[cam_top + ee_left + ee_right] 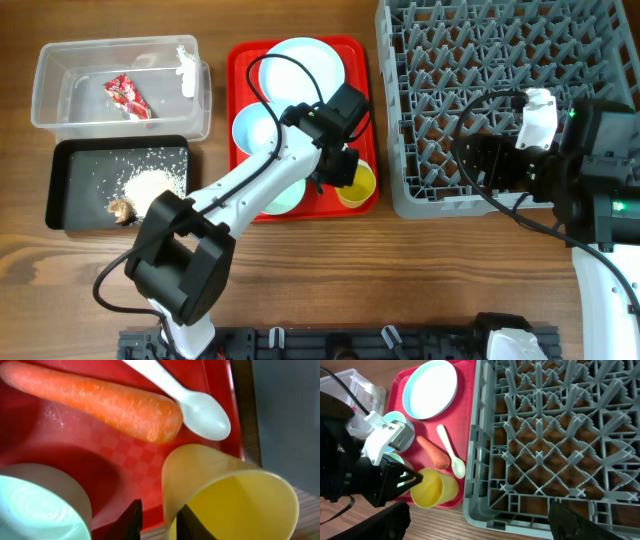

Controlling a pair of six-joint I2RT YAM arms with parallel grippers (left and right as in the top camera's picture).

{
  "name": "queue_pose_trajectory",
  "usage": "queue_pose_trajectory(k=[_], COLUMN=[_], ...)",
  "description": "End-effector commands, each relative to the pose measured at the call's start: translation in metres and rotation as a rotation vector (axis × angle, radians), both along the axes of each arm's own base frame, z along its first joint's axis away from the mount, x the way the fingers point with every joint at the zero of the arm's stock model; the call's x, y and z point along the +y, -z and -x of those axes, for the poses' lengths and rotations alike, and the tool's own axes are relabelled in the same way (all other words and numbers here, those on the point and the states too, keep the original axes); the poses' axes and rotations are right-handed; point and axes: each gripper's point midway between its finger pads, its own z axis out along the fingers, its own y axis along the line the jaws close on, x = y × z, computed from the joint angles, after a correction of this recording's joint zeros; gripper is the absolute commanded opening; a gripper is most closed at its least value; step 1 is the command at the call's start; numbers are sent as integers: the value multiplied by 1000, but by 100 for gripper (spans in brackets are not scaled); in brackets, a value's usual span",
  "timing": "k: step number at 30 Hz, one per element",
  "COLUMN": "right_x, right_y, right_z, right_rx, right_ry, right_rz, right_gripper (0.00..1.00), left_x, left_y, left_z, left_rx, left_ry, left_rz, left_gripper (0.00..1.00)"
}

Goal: Sort waste into correct bins and load items into the dishwasher rack
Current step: 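Reach the left gripper to the yellow cup on the red tray and grasp it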

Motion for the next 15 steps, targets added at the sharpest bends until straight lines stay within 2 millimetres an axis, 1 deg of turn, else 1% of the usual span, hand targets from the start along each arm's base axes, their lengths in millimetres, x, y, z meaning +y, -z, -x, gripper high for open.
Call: queue_pose_trajectory(k=[1,5,8,15], right_x=[-4,-4,-4,-4], right_y=[-7,-7,-7,-7], right_z=[-4,-4,-3,-3], right_rx=[-13,-13,-10,-7], right_ry=[20,20,21,25], right_rz=[12,12,12,7], right_gripper=[91,91,91,90], left_x=[7,7,7,5], left_y=[8,11,14,12], left_z=[3,3,3,5], left_rx=[14,19,23,33], left_ry=[-29,-29,-29,-27], left_rz=[-20,-23,-26,-12], left_gripper=[21,19,4,4])
